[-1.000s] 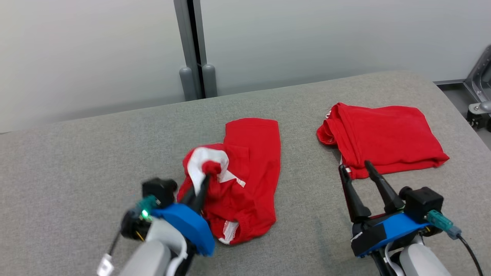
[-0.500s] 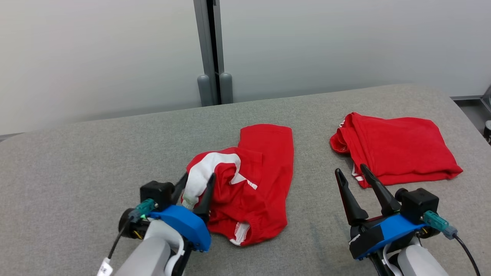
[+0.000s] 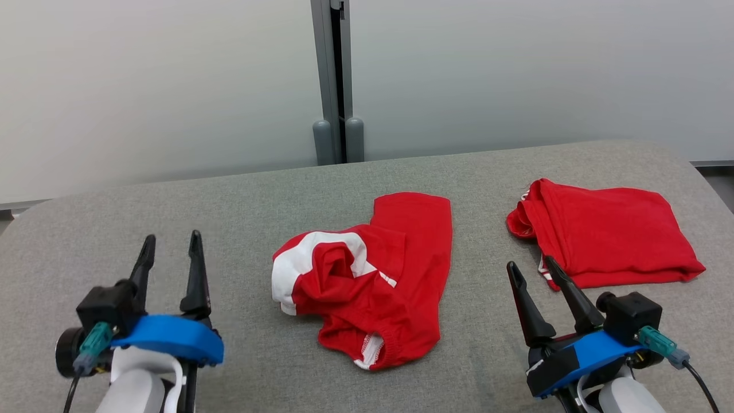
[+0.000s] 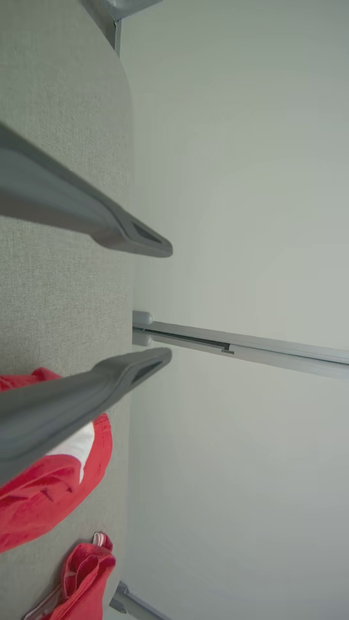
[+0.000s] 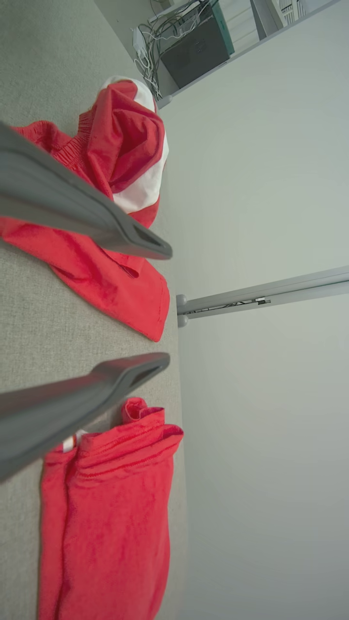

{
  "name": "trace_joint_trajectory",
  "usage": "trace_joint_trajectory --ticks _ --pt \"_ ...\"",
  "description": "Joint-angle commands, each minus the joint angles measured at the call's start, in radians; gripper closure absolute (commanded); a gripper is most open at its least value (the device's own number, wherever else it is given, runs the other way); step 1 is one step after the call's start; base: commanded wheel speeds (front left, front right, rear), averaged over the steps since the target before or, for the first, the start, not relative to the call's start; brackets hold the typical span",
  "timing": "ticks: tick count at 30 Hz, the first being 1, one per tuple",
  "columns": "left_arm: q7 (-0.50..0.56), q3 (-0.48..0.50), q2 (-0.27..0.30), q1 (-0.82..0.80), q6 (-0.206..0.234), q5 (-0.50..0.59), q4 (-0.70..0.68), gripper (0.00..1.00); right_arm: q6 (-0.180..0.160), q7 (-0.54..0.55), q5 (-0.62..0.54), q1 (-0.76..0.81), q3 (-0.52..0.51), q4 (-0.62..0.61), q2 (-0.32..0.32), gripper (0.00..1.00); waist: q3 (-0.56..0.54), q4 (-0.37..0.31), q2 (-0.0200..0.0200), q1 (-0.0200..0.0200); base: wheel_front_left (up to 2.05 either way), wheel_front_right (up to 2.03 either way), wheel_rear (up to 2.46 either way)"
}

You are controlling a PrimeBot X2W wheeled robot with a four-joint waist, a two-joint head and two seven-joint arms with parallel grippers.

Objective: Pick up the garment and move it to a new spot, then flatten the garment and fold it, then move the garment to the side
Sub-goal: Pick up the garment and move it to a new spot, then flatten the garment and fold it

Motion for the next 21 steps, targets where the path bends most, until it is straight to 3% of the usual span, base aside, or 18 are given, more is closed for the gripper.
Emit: trace_joint_trajectory --ticks 1,5,14,21 --pt "-0.004 0.02 -0.001 0.055 0.021 0.018 -0.04 0.0 0.0 -0.003 0.011 0.015 0.002 -0.001 0.002 0.0 0.0 0.0 0.0 0.0 0.0 0.0 0.0" --pt "-0.004 0.081 -0.027 0.149 0.049 0.049 -0.141 0.0 0.0 -0.003 0.014 0.021 0.001 0.002 0.007 0.0 0.003 0.004 0.0 0.0 0.0 0.0 0.0" --pt "-0.004 0.098 -0.07 0.199 0.015 0.093 -0.179 0.0 0.0 -0.003 0.019 0.007 0.015 0.015 -0.008 0.0 0.01 0.032 0.0 0.0 0.0 0.0 0.0" --pt "-0.004 0.092 -0.09 0.197 -0.014 0.123 -0.148 0.0 0.0 0.009 0.052 -0.055 0.093 0.063 -0.034 0.0 0.021 0.082 0.0 0.0 0.0 0.0 0.0"
